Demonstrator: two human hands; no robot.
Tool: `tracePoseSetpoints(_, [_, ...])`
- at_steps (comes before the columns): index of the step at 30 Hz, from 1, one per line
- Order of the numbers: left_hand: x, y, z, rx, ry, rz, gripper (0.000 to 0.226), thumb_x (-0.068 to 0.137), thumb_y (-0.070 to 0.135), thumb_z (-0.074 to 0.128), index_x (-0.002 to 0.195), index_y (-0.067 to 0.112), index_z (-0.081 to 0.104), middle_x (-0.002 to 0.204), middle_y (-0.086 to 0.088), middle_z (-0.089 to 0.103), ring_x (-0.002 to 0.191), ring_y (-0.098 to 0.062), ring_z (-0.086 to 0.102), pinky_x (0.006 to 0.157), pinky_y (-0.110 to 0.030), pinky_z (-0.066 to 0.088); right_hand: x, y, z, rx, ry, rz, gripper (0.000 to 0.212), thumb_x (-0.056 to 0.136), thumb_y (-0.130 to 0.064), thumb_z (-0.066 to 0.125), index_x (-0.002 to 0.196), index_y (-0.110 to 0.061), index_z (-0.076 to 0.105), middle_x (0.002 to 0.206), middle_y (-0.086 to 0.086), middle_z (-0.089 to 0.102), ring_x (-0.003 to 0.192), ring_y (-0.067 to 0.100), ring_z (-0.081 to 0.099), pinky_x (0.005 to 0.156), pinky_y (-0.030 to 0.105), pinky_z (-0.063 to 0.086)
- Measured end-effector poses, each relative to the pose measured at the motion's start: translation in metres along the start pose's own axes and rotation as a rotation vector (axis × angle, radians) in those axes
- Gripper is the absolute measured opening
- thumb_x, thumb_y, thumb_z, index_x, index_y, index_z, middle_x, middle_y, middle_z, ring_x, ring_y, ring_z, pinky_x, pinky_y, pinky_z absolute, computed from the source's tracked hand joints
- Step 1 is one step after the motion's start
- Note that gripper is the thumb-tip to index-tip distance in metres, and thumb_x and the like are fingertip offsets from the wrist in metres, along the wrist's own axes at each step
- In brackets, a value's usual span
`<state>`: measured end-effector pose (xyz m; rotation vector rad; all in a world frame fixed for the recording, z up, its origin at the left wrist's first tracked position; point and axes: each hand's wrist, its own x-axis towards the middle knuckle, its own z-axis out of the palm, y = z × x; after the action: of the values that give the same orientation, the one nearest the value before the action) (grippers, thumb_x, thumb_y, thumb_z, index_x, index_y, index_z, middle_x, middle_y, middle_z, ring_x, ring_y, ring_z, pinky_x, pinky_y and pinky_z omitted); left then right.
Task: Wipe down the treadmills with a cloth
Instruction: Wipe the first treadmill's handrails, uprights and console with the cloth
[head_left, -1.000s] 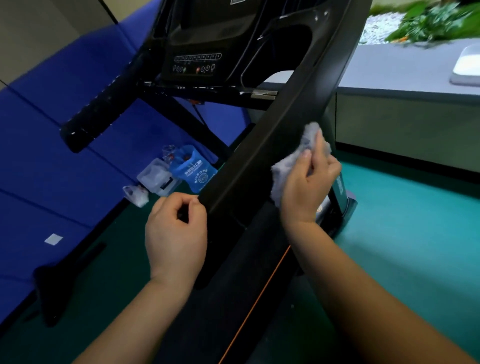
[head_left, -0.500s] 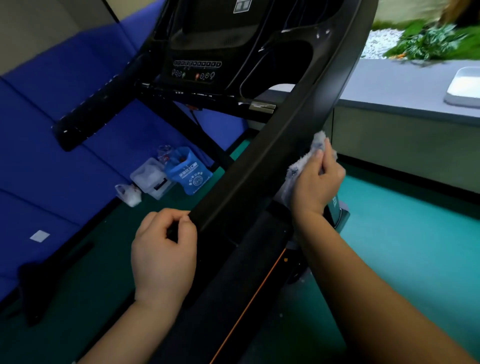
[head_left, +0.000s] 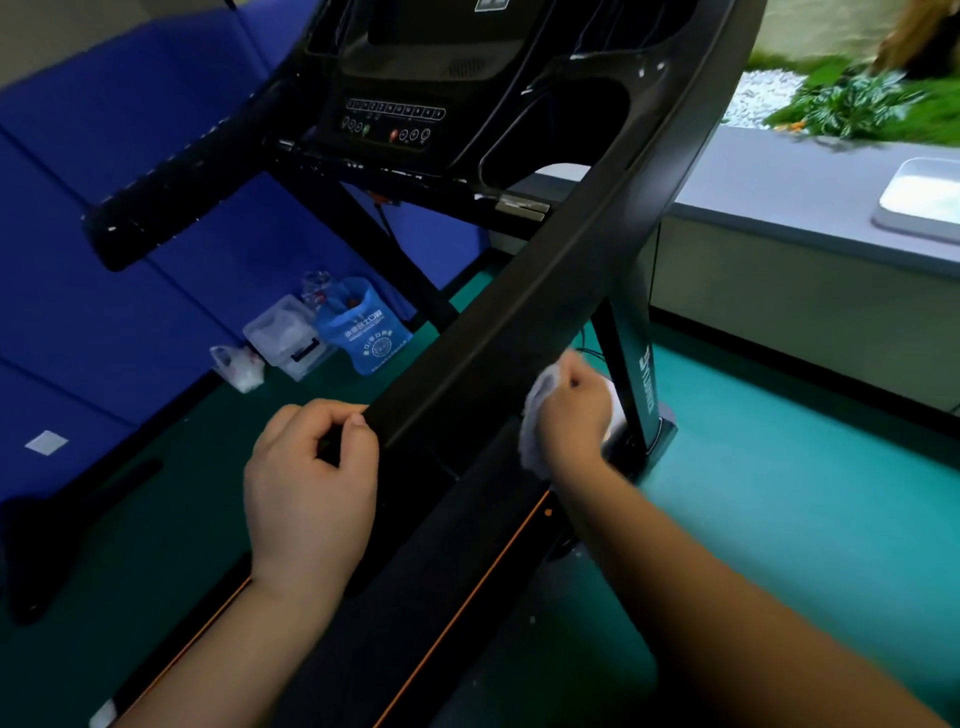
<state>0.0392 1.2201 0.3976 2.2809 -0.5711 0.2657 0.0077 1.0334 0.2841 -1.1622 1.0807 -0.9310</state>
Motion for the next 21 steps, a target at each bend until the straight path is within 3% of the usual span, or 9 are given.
tracePoseSetpoints(3, [-0.001,0.000,0.000,-0.011,0.013,-0.001,0.025,0.080,0.034,0.044,0.085,0.025,0.067,0.084,0.014,0.056,0.082,-0.007,0.051,0.070,-0.025,0.036,-0.042,-0.002,-0.012,0.139,0.015,0.088,0.030,0.100,-0.024,0.046,0.079,-0.014,0.065,0.064,-0.014,0.058,0.060,-0.006,0.052,0.061,0.017,0.042])
tracePoseSetpoints(6, [-0.003,0.001,0.000,-0.032,0.016,-0.005,0.022,0.081,0.033,0.045,0.086,0.027,0.066,0.083,0.016,0.054,0.083,-0.008,0.051,0.070,-0.025,0.036,-0.017,-0.020,-0.026,0.293,0.111,0.208,0.038,0.101,-0.032,0.043,0.086,-0.002,0.063,0.055,-0.005,0.061,0.044,-0.004,0.055,0.047,0.011,0.045])
tracePoseSetpoints(8, [-0.002,0.001,0.000,-0.029,0.016,0.007,0.023,0.081,0.033,0.045,0.086,0.026,0.067,0.083,0.015,0.054,0.083,-0.009,0.052,0.070,-0.026,0.037,0.005,-0.034,-0.027,0.291,0.144,0.141,0.045,0.093,-0.049,0.048,0.101,-0.010,0.070,0.082,0.004,0.071,0.073,0.006,0.069,0.074,0.025,0.057])
tracePoseSetpoints(9, [-0.002,0.001,0.000,-0.029,0.018,0.010,0.023,0.082,0.033,0.045,0.086,0.026,0.067,0.084,0.014,0.055,0.083,-0.009,0.052,0.071,-0.027,0.038,0.011,-0.038,-0.022,0.269,0.182,0.101,0.041,0.091,-0.049,0.050,0.100,-0.016,0.072,0.091,0.004,0.072,0.084,0.013,0.068,0.082,0.032,0.055])
tracePoseSetpoints(11, [-0.003,0.000,0.000,-0.034,0.025,0.004,0.022,0.083,0.032,0.046,0.086,0.026,0.067,0.084,0.014,0.054,0.083,-0.009,0.052,0.074,-0.028,0.038,0.008,-0.045,-0.005,0.180,0.236,-0.030,0.026,0.095,-0.037,0.051,0.090,-0.020,0.071,0.088,0.003,0.067,0.079,0.014,0.061,0.078,0.029,0.049])
tracePoseSetpoints(14, [-0.004,0.000,0.001,-0.048,0.017,-0.003,0.018,0.087,0.026,0.048,0.086,0.027,0.067,0.084,0.016,0.053,0.086,-0.010,0.053,0.076,-0.027,0.038,-0.014,-0.048,0.018,0.086,0.260,-0.105,0.035,0.098,-0.028,0.049,0.125,-0.012,0.064,0.104,0.015,0.061,0.088,0.022,0.062,0.085,0.028,0.049])
tracePoseSetpoints(17, [-0.003,0.001,0.000,-0.032,0.017,0.018,0.019,0.086,0.027,0.047,0.086,0.027,0.066,0.089,0.011,0.057,0.089,-0.010,0.052,0.078,-0.026,0.037,-0.049,-0.039,0.023,0.047,0.243,-0.048,0.041,0.101,-0.026,0.045,0.139,-0.013,0.048,0.110,0.014,0.051,0.088,0.014,0.052,0.077,0.004,0.035])
tracePoseSetpoints(19, [-0.003,-0.002,0.001,-0.043,0.016,0.009,0.016,0.087,0.025,0.048,0.083,0.029,0.064,0.092,0.010,0.058,0.089,-0.011,0.053,0.077,-0.026,0.037,-0.082,-0.034,0.020,-0.051,0.201,-0.091,0.042,0.101,-0.026,0.044,0.141,-0.016,0.046,0.107,0.014,0.048,0.082,0.009,0.042,0.073,0.001,0.027])
tracePoseSetpoints(21, [-0.003,-0.004,0.001,-0.055,0.006,0.000,0.018,0.087,0.024,0.049,0.084,0.027,0.066,0.094,0.008,0.060,0.088,-0.010,0.054,0.073,-0.024,0.038,-0.117,-0.023,0.016,-0.099,0.106,-0.168,0.040,0.099,-0.024,0.046,0.138,-0.016,0.050,0.101,0.013,0.047,0.077,0.006,0.041,0.071,0.001,0.029])
